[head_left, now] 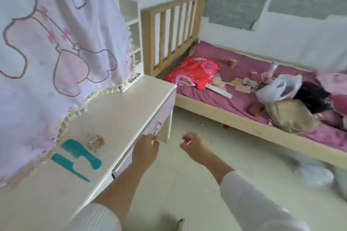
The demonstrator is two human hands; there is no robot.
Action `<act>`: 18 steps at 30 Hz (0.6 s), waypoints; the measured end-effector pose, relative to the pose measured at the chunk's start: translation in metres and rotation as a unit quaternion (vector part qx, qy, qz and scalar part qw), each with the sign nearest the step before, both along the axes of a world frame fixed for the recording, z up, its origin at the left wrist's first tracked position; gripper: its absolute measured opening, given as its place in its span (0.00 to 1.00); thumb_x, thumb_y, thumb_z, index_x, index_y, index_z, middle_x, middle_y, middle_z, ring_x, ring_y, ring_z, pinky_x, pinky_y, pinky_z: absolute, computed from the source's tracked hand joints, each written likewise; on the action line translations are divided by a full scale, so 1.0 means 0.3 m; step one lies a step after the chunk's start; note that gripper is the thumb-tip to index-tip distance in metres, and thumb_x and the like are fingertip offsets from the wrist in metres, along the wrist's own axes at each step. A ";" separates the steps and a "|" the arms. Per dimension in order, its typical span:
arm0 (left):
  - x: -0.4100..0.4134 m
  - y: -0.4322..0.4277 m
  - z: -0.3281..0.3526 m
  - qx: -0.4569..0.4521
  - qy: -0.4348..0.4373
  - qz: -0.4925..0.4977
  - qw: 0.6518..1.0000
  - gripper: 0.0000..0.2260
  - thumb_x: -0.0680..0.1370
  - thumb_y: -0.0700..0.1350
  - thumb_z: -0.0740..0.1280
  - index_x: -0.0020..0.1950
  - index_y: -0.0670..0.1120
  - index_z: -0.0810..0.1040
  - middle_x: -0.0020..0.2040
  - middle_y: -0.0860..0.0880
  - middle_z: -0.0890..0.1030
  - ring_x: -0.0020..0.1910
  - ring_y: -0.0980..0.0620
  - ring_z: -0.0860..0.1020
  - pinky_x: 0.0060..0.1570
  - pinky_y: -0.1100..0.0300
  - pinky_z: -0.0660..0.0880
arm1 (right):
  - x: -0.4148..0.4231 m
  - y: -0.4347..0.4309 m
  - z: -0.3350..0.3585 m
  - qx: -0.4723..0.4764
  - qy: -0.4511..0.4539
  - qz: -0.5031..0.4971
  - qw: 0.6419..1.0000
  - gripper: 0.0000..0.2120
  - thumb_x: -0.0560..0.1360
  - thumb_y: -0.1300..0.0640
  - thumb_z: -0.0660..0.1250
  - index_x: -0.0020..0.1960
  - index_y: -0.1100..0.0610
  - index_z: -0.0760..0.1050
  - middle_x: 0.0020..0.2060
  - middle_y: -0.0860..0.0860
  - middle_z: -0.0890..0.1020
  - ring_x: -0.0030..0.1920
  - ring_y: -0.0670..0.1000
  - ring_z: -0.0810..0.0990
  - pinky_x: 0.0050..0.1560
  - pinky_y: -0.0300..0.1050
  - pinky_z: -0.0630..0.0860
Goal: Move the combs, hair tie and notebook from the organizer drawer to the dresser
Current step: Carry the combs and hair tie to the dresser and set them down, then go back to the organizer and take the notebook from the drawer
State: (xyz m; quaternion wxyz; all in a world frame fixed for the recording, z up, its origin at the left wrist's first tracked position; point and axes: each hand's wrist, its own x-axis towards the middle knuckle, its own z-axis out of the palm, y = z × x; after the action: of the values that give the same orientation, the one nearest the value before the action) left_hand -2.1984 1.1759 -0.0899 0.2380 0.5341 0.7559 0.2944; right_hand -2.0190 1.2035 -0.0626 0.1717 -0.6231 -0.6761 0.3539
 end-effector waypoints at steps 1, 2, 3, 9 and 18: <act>0.090 -0.005 0.014 -0.004 0.000 -0.040 0.999 0.11 0.75 0.41 0.64 0.55 0.44 0.81 0.54 0.43 0.82 0.53 0.44 0.80 0.50 0.58 0.73 | 0.102 -0.051 0.008 0.000 0.003 -0.033 0.999 0.13 0.73 0.56 0.66 0.57 0.58 0.76 0.48 0.51 0.79 0.45 0.52 0.78 0.44 0.43 0.73; 0.182 -0.010 0.023 -0.007 0.002 -0.080 0.997 0.11 0.75 0.41 0.63 0.55 0.44 0.81 0.54 0.43 0.81 0.54 0.44 0.79 0.49 0.59 0.72 | 0.202 -0.102 0.017 0.001 0.009 -0.067 0.998 0.13 0.74 0.56 0.66 0.57 0.59 0.76 0.48 0.52 0.79 0.45 0.51 0.77 0.43 0.41 0.72; 0.277 -0.017 0.035 -0.008 0.003 -0.116 0.993 0.11 0.75 0.41 0.63 0.55 0.44 0.81 0.54 0.43 0.81 0.54 0.44 0.79 0.49 0.59 0.71 | 0.300 -0.152 0.027 0.005 0.011 -0.100 0.995 0.13 0.74 0.56 0.66 0.57 0.59 0.76 0.49 0.53 0.80 0.44 0.51 0.76 0.43 0.41 0.71; 0.934 -0.154 0.130 0.023 0.043 -0.322 0.945 0.14 0.76 0.44 0.61 0.59 0.46 0.79 0.59 0.45 0.78 0.55 0.45 0.78 0.49 0.58 0.72 | 0.885 -0.514 0.095 0.048 -0.019 -0.278 0.959 0.15 0.73 0.55 0.67 0.58 0.59 0.76 0.52 0.54 0.81 0.45 0.50 0.76 0.44 0.39 0.69; 1.986 -0.760 0.233 0.047 0.110 -0.523 0.844 0.17 0.75 0.47 0.60 0.63 0.47 0.75 0.64 0.44 0.74 0.60 0.44 0.74 0.55 0.54 0.72 | 1.750 -1.354 0.153 0.063 -0.110 -0.470 0.874 0.17 0.73 0.51 0.66 0.60 0.56 0.74 0.56 0.52 0.78 0.54 0.54 0.77 0.53 0.46 0.74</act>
State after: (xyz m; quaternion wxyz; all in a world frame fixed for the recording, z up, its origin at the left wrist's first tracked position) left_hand -1.6026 0.9478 -0.0200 0.2470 0.8897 0.3704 0.1009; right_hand -1.4939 0.7974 -0.0166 0.2814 -0.8900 -0.3391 0.1170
